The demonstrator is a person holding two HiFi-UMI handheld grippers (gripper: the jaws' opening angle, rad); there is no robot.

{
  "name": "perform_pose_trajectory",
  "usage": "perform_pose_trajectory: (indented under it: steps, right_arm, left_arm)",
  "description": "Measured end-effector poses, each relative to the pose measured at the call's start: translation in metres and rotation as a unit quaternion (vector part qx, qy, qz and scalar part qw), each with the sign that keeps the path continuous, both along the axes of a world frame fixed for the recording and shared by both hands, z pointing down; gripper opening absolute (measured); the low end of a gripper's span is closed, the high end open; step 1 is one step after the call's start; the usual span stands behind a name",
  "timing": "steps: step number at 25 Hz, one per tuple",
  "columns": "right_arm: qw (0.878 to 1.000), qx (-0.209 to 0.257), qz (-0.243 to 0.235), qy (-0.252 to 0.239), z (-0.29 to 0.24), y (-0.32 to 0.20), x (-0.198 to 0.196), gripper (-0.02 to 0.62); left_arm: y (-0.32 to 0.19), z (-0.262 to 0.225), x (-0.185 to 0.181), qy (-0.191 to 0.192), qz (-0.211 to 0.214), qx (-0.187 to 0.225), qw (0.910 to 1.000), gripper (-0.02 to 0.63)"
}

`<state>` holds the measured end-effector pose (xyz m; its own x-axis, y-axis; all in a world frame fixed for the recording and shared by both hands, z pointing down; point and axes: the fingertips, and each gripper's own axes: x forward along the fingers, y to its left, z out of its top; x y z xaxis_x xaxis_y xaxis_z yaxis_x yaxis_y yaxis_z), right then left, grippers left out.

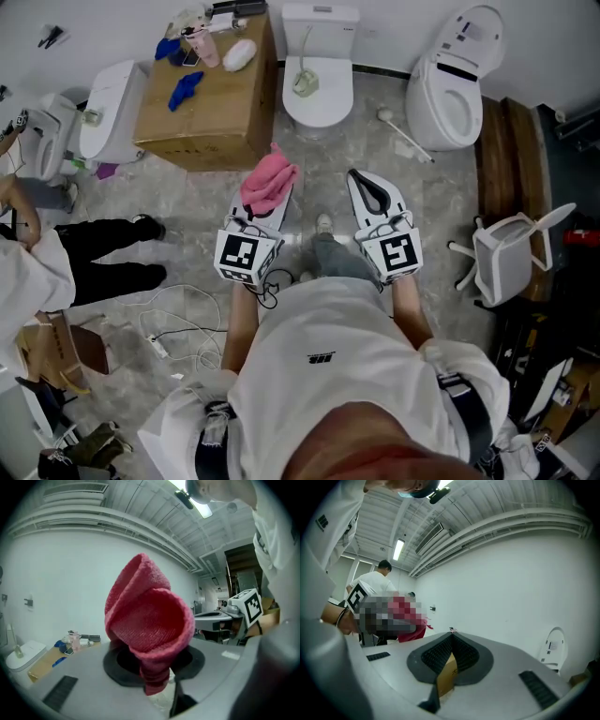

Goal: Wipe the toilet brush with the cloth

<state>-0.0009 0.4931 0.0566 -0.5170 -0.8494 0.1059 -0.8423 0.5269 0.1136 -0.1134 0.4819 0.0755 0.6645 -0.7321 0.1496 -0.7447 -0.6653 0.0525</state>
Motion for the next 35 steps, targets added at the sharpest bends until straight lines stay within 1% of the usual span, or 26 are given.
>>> perform_pose_trajectory:
  steps: [14,20,23,27,35]
  right_arm:
    - [0.999,-0.017,-0.030,0.012,0.013,-0.136,0.057,-0.003]
    - [0.999,-0.025,-0.039,0.015,0.024,-0.181,0.072,-0.005]
    - [0.999,-0.023,-0.044,0.014,0.026,-0.198,0.073,-0.004]
    - [0.998,-0.027,-0.054,0.016,0.027,-0.216,0.064,-0.004]
    - [0.998,-0.035,-0.053,0.022,0.042,-0.264,0.050,-0.004]
  left_arm:
    - [-0.132,0.002,0.046,-0.002,-0.034,-0.004,0.9994,0.124]
    - [-0.172,0.007,0.058,-0.003,-0.046,-0.009,0.9989,0.124]
    - [-0.187,0.007,0.060,-0.005,-0.048,-0.009,0.9988,0.124]
    - [-0.209,0.008,0.059,-0.009,-0.051,-0.006,0.9986,0.124]
    - [-0.262,0.026,0.052,0.000,-0.045,-0.012,0.9989,0.124]
